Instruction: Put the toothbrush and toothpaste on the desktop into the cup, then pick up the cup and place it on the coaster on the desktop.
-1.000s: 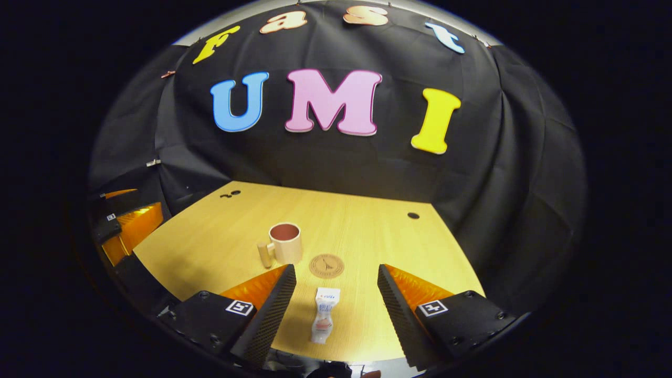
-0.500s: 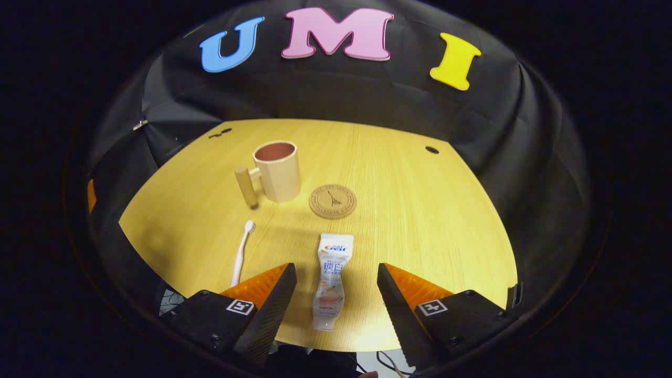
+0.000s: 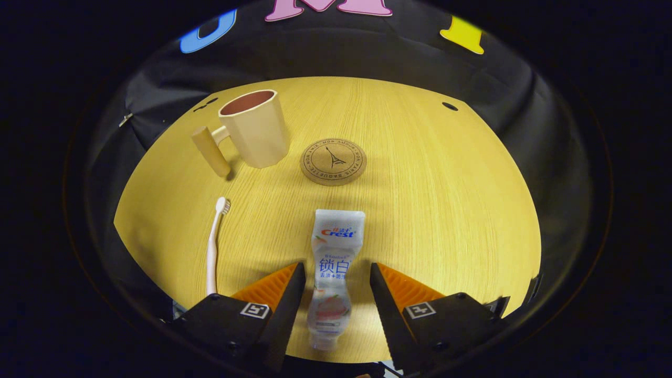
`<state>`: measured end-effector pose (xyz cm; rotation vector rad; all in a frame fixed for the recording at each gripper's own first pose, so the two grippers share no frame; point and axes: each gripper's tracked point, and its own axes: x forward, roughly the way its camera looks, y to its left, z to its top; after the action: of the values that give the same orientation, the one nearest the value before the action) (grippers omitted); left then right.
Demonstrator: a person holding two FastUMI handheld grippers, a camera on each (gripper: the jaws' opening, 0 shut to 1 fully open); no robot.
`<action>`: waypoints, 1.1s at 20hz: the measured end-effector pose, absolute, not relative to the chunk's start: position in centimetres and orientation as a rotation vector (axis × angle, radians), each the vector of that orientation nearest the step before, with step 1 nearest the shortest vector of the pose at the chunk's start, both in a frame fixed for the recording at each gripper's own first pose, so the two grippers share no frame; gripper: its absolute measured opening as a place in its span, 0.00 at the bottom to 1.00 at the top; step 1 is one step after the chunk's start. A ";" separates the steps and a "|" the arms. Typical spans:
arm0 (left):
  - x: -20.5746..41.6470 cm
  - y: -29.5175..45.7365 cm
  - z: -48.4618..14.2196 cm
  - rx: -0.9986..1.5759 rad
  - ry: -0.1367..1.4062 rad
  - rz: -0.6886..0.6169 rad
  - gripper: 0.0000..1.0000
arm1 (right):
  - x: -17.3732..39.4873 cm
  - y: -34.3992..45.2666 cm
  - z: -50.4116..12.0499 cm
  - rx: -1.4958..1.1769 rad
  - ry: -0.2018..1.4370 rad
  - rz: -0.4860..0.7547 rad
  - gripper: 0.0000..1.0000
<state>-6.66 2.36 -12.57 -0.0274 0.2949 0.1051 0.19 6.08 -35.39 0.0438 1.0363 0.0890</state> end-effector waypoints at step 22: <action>-0.9 -7.7 -20.2 -0.119 0.539 -0.070 0.85 | 0.3 3.4 -28.0 0.208 0.830 0.214 0.25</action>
<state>-0.87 -7.75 -20.23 -0.1192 0.5393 -0.0704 0.29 3.40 -27.97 0.2083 0.8302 0.2139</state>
